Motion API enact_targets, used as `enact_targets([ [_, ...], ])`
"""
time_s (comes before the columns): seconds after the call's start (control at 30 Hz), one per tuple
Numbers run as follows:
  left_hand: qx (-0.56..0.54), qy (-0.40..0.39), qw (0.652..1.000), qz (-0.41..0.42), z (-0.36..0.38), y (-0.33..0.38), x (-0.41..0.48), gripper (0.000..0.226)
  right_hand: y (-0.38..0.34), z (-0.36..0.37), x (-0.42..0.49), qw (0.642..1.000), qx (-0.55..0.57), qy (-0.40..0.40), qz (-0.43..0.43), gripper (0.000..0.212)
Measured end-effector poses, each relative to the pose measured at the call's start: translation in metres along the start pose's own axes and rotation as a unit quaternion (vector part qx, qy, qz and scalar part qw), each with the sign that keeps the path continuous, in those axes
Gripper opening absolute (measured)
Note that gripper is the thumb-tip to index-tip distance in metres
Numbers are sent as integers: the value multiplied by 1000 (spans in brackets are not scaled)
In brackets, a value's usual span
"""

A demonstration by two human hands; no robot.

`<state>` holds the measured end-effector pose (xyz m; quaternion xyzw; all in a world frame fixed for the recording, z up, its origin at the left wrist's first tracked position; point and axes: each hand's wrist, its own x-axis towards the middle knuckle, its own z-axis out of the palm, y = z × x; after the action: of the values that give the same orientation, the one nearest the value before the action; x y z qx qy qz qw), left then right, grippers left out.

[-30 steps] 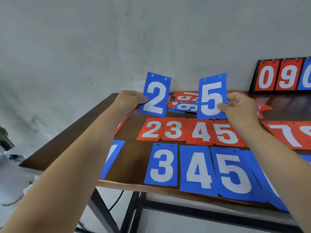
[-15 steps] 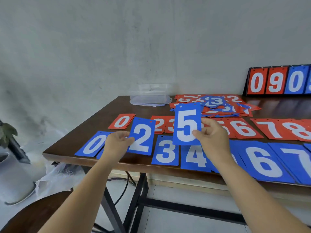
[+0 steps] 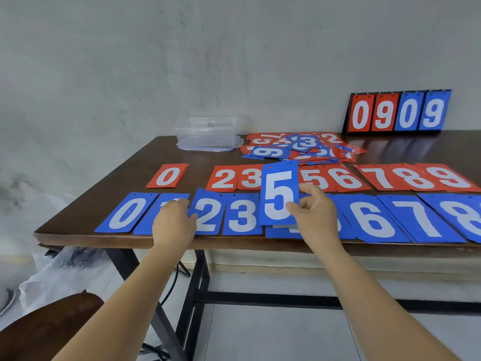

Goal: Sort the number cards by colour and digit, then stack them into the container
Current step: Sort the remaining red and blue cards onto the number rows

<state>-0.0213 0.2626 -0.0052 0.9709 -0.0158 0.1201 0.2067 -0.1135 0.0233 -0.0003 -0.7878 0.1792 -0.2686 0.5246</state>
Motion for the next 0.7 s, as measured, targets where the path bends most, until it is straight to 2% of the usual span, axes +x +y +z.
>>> enact_targets([
  [0.23, 21, 13, 1000, 19, 2, 9, -8, 37, 9, -29, -3, 999, -24, 34, 17, 37],
  [0.4, 18, 40, 996, 78, 1, 27, -13, 41, 19, -59, 2, 994, -61, 75, 48, 38],
  [0.57, 8, 18, 994, 108, 6, 53, -16, 49, 26, -71, 7, 987, -115, 54, 96, 42],
  [0.7, 25, 1, 992, 123, 12, 66, -19, 54, 25, -69, 6, 971, -216, 45, 87, 45],
])
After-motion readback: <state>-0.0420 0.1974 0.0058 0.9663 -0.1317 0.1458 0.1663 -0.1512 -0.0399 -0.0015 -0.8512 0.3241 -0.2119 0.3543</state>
